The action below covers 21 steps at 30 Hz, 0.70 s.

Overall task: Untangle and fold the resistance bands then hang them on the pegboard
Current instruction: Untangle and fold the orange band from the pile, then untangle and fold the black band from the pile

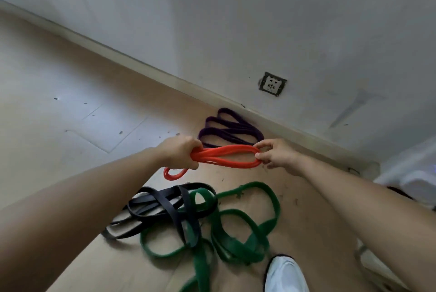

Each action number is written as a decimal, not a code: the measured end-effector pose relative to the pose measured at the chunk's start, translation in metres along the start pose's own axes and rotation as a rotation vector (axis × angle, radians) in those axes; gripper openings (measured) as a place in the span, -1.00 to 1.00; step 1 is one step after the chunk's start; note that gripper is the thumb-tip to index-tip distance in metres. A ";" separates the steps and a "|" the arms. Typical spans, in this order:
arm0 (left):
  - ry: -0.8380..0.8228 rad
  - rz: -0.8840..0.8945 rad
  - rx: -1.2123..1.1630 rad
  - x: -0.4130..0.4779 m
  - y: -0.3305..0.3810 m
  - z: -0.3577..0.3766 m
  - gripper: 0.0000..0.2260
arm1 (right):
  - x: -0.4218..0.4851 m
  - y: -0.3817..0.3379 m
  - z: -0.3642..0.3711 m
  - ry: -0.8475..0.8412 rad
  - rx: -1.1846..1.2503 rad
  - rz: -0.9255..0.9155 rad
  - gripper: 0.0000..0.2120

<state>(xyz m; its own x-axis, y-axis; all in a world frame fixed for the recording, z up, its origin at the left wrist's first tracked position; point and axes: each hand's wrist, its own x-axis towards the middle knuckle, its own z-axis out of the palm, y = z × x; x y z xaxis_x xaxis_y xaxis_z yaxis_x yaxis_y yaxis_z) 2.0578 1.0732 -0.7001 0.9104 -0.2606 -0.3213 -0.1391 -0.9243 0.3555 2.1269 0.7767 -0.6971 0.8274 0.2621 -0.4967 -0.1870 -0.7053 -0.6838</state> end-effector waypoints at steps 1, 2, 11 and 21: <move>-0.009 -0.001 -0.007 0.013 -0.007 0.013 -0.84 | 0.013 0.012 0.009 0.021 0.014 0.006 -0.79; -0.018 0.000 -0.021 0.026 -0.013 0.026 -0.84 | 0.026 0.023 0.017 0.044 0.020 0.006 -0.78; 0.124 -0.017 -0.032 0.093 -0.069 0.123 -0.69 | 0.108 0.098 0.068 0.161 -0.096 -0.029 -0.76; 0.202 -0.053 -0.042 0.082 -0.087 0.132 -0.27 | 0.106 0.098 0.068 0.198 -0.293 -0.077 -0.64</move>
<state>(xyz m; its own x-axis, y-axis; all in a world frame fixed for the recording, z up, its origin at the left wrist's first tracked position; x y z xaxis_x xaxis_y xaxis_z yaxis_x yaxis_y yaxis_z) 2.0930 1.0952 -0.8730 0.9762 -0.1464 -0.1598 -0.0759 -0.9216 0.3805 2.1605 0.7798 -0.8533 0.9249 0.2094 -0.3173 0.0158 -0.8552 -0.5181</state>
